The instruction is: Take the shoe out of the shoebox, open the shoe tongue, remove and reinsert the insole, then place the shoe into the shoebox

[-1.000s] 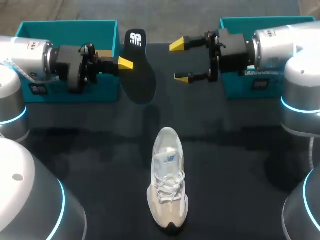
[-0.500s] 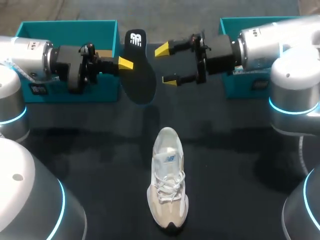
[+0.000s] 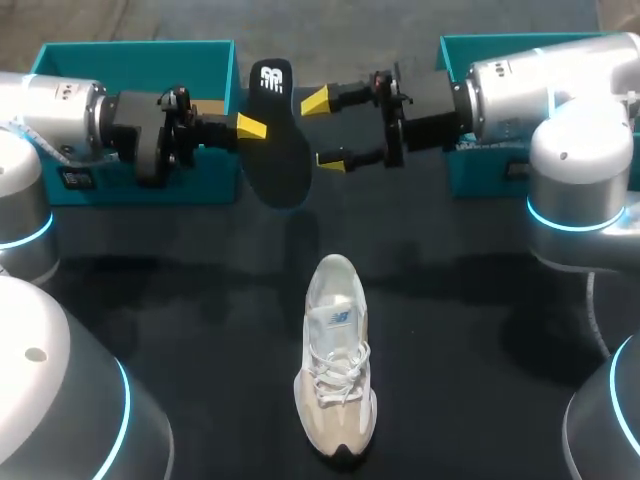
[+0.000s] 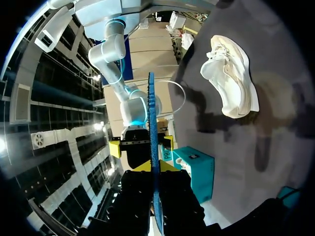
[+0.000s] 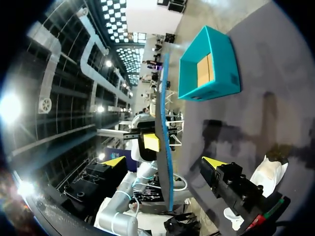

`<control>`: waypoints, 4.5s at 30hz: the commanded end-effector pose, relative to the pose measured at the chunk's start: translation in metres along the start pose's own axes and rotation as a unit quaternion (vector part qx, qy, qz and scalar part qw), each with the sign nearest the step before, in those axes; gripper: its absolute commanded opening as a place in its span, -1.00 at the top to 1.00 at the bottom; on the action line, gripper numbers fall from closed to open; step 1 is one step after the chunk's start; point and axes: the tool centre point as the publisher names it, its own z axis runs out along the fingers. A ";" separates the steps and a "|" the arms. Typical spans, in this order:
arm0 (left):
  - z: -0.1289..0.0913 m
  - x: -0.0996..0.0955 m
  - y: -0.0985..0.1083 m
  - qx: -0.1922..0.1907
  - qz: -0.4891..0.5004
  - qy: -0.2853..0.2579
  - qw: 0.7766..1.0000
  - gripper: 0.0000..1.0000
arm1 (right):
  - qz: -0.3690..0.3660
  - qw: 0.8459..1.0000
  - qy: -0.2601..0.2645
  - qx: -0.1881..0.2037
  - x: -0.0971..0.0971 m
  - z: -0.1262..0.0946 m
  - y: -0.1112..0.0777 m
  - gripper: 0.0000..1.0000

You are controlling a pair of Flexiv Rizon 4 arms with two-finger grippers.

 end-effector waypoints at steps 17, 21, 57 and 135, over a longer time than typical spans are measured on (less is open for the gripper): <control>0.003 -0.003 -0.001 -0.004 0.013 0.002 1.000 1.00 | -0.009 1.000 -0.001 0.009 0.000 0.031 -0.010 0.00; 0.004 -0.003 -0.001 -0.006 0.012 0.002 1.000 1.00 | -0.011 1.000 -0.001 0.009 0.000 0.034 -0.014 0.02; -0.001 -0.003 -0.006 -0.007 0.017 -0.007 1.000 1.00 | -0.012 1.000 0.004 0.023 -0.009 0.036 -0.018 0.47; -0.010 -0.004 -0.017 -0.004 0.012 -0.010 1.000 -1.00 | -0.041 0.999 0.004 0.017 -0.008 0.041 -0.027 1.00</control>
